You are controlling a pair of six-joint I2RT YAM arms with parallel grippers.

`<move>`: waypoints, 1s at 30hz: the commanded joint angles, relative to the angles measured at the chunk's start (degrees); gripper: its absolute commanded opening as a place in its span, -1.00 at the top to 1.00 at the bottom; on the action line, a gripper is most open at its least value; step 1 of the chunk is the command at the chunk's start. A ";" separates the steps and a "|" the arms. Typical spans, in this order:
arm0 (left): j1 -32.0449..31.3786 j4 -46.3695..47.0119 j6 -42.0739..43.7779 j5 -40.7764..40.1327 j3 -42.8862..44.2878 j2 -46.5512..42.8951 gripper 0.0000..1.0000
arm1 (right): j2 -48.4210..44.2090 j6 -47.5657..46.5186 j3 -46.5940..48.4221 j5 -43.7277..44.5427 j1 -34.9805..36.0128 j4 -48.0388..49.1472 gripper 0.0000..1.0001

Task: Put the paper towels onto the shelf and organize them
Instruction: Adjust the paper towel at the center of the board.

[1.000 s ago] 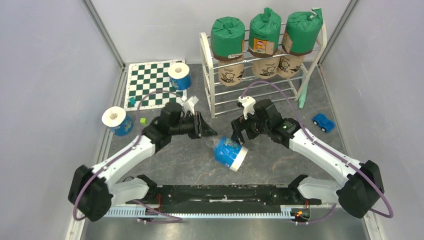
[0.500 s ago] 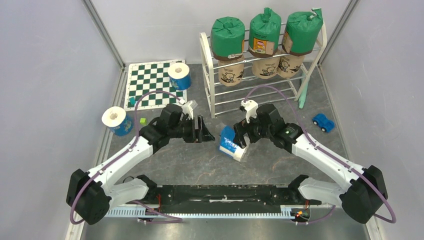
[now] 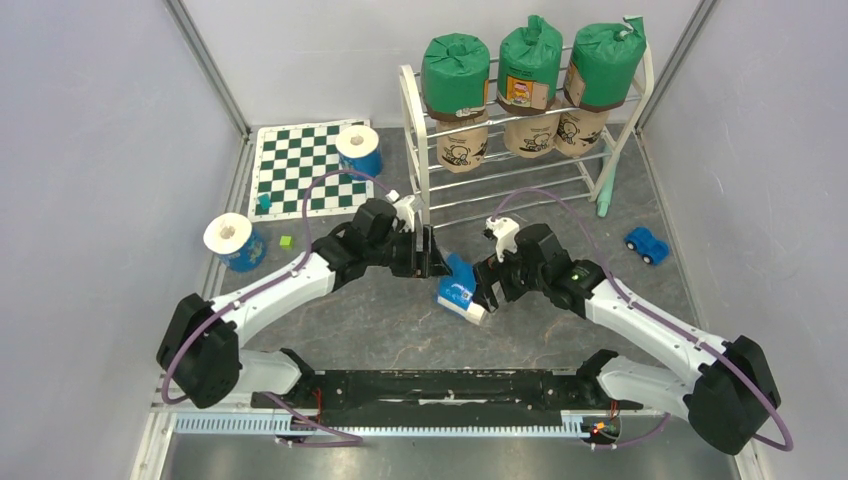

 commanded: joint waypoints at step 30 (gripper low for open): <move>-0.86 14.94 -8.07 8.30 -0.33 10.56 -0.54 | -9.53 4.55 -1.15 12.26 0.01 5.54 -0.96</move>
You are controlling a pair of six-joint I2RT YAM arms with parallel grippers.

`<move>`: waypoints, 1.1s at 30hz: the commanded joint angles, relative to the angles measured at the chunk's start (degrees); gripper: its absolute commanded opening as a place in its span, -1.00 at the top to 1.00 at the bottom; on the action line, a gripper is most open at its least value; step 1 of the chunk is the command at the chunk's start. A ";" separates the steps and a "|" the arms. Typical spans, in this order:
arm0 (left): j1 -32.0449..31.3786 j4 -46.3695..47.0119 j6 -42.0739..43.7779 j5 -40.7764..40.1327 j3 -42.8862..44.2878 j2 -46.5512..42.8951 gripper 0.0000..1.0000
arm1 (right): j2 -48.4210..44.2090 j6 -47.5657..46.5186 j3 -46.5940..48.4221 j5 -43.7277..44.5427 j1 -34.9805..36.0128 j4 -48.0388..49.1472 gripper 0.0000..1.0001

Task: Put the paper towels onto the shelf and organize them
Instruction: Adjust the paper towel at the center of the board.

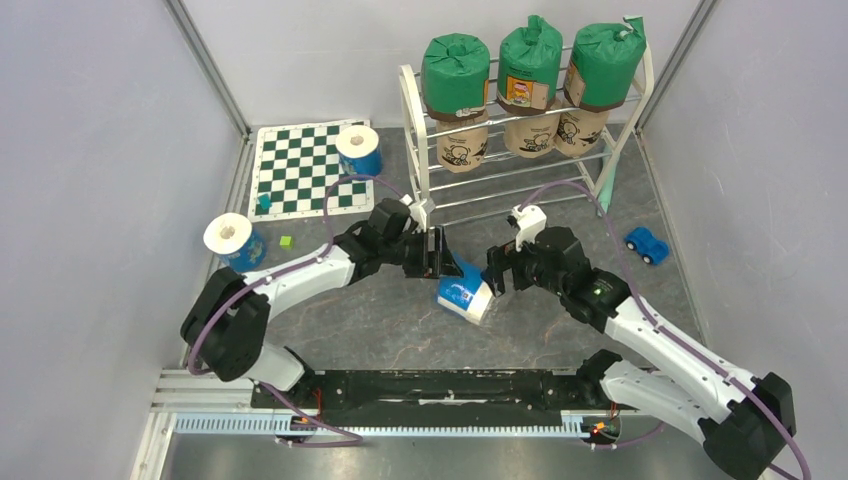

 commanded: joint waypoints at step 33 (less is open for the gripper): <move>-1.28 15.55 -6.45 6.04 -4.63 -0.14 0.29 | -1.70 0.81 -2.76 2.50 0.04 4.05 -0.96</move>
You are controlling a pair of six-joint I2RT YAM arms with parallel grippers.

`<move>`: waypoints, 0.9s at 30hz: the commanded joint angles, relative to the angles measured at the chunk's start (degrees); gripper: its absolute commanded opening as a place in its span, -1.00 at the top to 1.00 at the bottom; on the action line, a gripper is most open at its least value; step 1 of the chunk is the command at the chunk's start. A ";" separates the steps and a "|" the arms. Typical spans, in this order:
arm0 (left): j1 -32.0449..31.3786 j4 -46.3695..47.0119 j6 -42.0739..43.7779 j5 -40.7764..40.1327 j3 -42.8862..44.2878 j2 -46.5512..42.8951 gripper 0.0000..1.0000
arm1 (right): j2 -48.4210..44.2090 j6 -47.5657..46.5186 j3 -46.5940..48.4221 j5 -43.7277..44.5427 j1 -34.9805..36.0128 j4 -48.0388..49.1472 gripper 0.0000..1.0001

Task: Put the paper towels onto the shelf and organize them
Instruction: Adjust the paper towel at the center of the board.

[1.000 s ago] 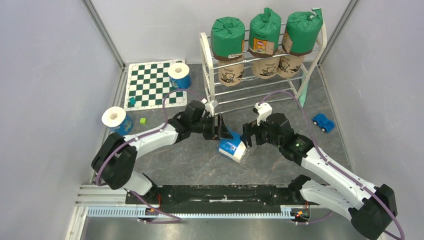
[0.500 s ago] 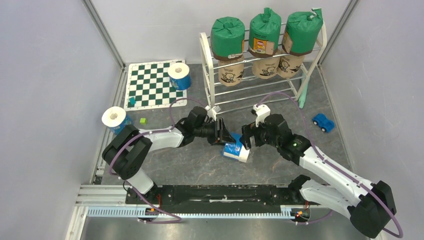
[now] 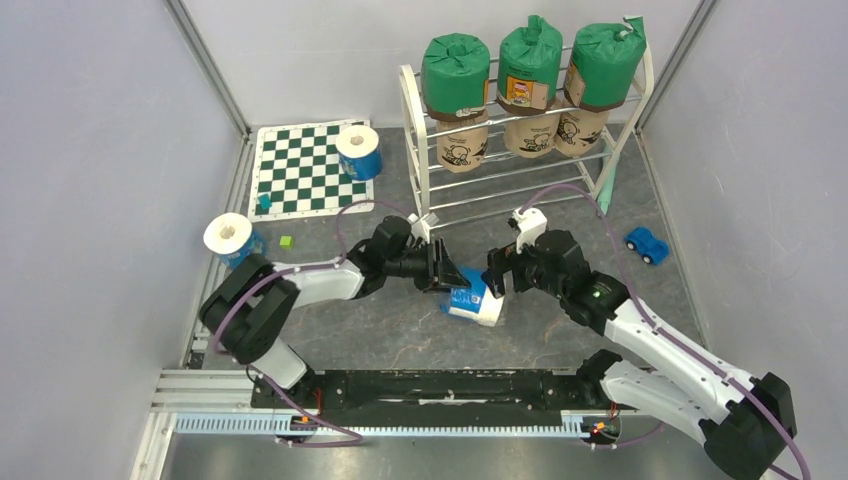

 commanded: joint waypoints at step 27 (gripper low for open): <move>-20.21 -78.50 44.01 -57.86 30.45 -4.83 -0.07 | -5.17 0.33 -4.69 3.68 0.04 6.48 -0.96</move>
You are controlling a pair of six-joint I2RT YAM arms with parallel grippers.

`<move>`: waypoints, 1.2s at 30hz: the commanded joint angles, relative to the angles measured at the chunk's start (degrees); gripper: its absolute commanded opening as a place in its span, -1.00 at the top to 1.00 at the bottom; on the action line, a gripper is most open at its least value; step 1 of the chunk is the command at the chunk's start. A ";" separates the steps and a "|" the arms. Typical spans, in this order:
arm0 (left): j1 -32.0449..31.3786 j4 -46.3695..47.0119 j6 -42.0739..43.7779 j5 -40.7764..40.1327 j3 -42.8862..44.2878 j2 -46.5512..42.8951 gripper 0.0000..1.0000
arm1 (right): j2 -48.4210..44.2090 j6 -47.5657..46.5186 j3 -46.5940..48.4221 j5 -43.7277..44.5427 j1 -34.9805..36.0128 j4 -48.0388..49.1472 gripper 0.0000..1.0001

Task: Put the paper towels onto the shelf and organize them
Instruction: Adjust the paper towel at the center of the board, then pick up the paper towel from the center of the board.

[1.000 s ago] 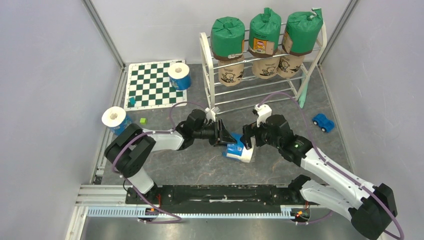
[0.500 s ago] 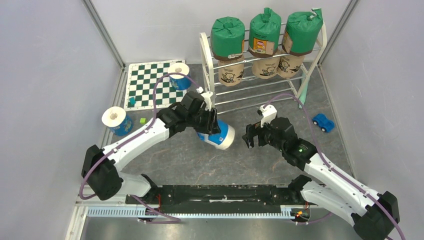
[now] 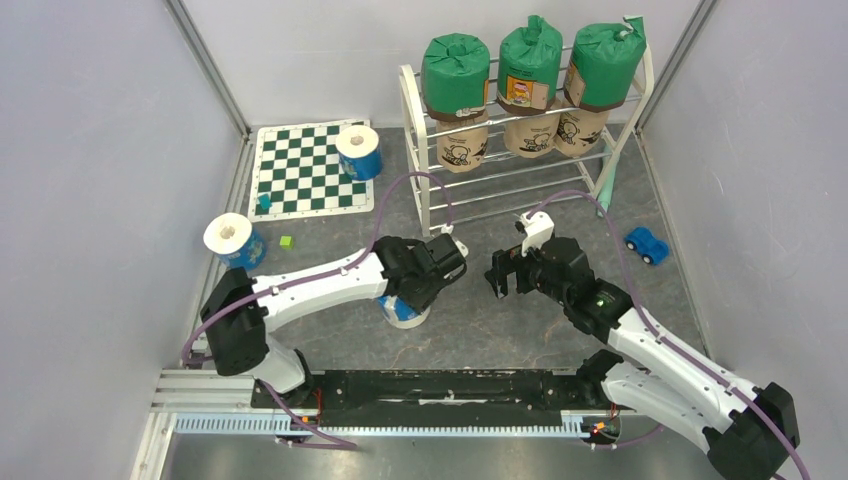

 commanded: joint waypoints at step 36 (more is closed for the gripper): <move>24.77 10.92 -16.31 -4.04 -21.87 -41.38 -0.68 | 24.32 1.31 3.41 -11.61 10.47 31.57 -0.48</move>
